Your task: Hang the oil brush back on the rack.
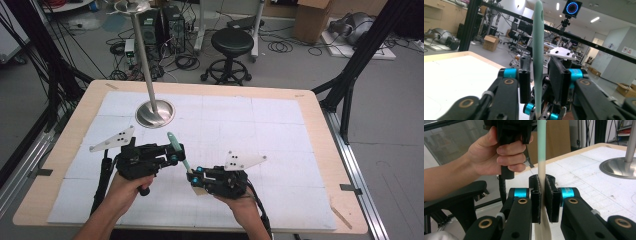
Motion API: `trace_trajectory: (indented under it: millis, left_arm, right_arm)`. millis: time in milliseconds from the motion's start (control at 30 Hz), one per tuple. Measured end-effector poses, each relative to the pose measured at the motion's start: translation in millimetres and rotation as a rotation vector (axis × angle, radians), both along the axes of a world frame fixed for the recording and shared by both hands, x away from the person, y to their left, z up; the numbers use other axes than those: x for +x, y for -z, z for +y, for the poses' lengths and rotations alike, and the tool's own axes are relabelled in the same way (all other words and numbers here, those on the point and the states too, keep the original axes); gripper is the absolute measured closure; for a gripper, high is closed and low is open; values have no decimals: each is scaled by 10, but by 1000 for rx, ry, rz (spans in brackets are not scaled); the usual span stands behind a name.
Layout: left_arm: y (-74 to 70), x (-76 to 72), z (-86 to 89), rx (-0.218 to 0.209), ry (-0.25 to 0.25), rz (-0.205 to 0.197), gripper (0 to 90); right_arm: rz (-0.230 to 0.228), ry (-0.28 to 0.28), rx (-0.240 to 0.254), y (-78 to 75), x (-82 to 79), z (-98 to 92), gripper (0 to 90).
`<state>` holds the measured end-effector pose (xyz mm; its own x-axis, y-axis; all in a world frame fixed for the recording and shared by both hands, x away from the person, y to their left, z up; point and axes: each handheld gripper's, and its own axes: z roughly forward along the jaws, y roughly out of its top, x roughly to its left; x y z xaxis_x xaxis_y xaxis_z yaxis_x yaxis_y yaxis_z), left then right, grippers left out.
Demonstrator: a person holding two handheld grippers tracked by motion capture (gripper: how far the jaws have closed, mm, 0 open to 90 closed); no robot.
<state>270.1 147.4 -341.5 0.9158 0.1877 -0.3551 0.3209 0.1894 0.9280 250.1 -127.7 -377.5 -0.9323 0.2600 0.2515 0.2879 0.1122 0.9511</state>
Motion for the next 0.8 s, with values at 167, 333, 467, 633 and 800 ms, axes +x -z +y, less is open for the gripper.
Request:
trace_trajectory:
  millis: [167,333,467,633,800]
  left_arm:
    - [-2,10,0,10,-1,-2,816]
    - [-54,67,43,47,-40,-8,826]
    - [-187,196,155,83,-100,-16,827]
    - [-350,346,262,142,-163,-28,827]
    - [-522,550,354,195,-209,-31,828]
  right_arm:
    - [-1,-4,-3,3,-2,8,838]
    - [26,78,-24,6,21,-37,471]
    - [-15,175,-28,-21,-20,-224,386]
    - [-43,336,-45,-45,-75,-512,291]
    - [-75,464,-106,-51,-101,-740,196]
